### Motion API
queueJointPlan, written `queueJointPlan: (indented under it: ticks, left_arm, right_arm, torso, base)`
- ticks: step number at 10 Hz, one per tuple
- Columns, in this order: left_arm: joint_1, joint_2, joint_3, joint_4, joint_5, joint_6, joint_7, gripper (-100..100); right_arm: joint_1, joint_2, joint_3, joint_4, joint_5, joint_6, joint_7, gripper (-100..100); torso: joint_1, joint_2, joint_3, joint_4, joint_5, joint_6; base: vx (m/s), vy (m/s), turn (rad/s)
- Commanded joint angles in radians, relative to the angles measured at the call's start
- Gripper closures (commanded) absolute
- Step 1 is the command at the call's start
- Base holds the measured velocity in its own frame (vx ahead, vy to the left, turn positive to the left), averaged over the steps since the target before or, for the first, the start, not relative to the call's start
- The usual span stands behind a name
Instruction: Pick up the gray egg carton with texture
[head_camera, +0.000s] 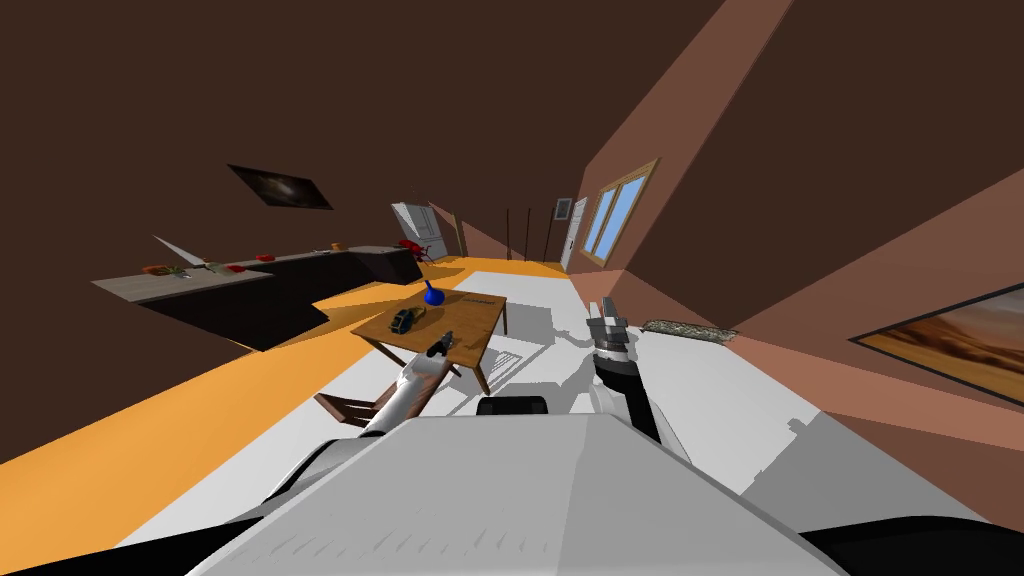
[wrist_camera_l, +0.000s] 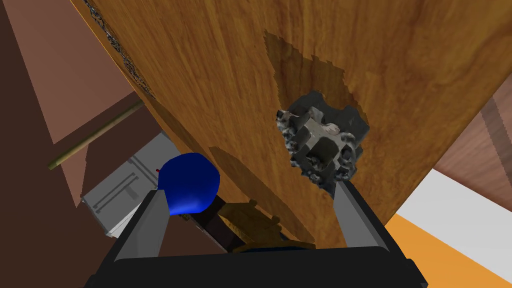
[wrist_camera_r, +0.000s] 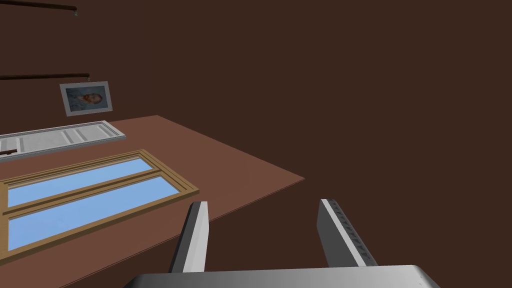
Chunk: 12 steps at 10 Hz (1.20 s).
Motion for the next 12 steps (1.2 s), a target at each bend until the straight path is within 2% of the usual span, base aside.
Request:
queueJointPlan:
  ticks: [1, 2, 3, 4, 8, 12]
  left_arm:
    - [-0.035, 0.002, 0.005, 0.05, 0.007, 0.038, 0.003, -100]
    - [-0.035, 0.002, 0.005, 0.055, 0.007, 0.038, 0.003, -100]
    - [-0.057, 0.003, 0.008, 0.091, 0.014, 0.071, 0.005, -100]
    - [-0.057, 0.003, 0.008, 0.091, 0.014, 0.071, 0.005, -100]
    - [-0.127, 0.004, 0.019, 0.206, 0.039, 0.18, 0.014, -100]
    - [-0.157, 0.001, 0.024, 0.273, 0.057, 0.242, 0.021, -100]
  right_arm:
    - [0.0, 0.0, 0.0, 0.0, 0.0, 0.0, 0.0, 0]
    - [0.0, 0.0, 0.0, 0.0, 0.0, 0.0, 0.0, 0]
    - [0.0, 0.0, 0.0, 0.0, 0.0, 0.0, 0.0, 0]
    - [0.0, 0.0, 0.0, 0.0, 0.0, 0.0, 0.0, 0]
    - [0.0, 0.0, 0.0, 0.0, 0.0, 0.0, 0.0, 0]
    - [0.0, 0.0, 0.0, 0.0, 0.0, 0.0, 0.0, 0]
  torso:
    - [0.0, 0.0, 0.0, 0.0, 0.0, 0.0]
    - [0.001, 0.0, 0.0, 0.0, 0.0, 0.0]
    - [0.0, 0.0, 0.0, 0.0, 0.0, 0.0]
    - [0.0, 0.0, 0.0, 0.0, 0.0, 0.0]
    - [0.002, -0.001, 0.0, 0.0, 0.0, 0.0]
    - [0.0, -0.001, 0.0, 0.0, 0.0, 0.0]
  base:
    - [0.015, 0.036, -0.034]
    - [0.011, 0.031, -0.019]
    - [0.013, 0.029, -0.027]
    - [0.009, 0.025, -0.014]
    - [0.019, 0.049, -0.038]
    - [0.02, 0.036, -0.023]
